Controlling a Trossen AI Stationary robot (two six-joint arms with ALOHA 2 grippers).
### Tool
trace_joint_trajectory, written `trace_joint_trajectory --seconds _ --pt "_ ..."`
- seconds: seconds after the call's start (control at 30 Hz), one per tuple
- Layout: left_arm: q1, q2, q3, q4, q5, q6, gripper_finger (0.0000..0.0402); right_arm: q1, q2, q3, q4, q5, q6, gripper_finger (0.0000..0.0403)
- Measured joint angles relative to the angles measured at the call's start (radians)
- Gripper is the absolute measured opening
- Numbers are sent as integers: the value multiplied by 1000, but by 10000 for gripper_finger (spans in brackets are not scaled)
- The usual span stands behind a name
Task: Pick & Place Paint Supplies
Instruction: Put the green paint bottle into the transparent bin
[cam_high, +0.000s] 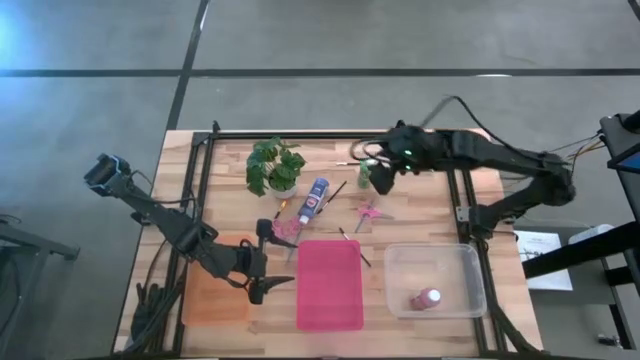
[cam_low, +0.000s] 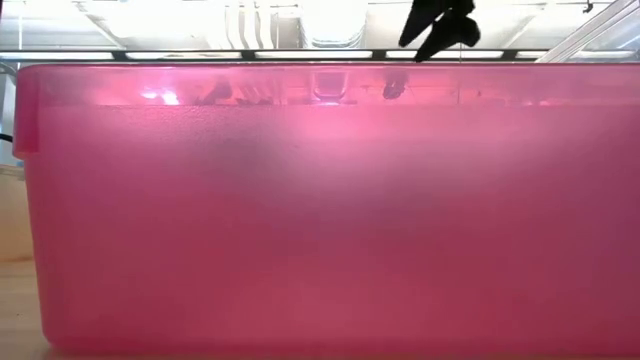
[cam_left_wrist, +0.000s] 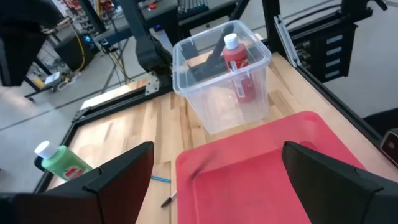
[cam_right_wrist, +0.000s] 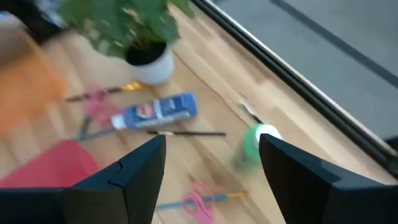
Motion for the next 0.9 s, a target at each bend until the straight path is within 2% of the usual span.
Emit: trace_joint_trajectory --seconds 0.2,0.5,0.7,0.9 --pt "0 0 0 2 14 -6 361 -33 236 276 -218 -27 -15 253" --pt "0 0 0 -13 15 -60 361 -183 547 673 -612 -29 77 253" --pt "0 0 0 -15 15 -60 361 -246 631 746 -602 -68 82 253" --pt "0 0 0 -19 17 -78 361 -288 662 725 -606 -110 93 253"
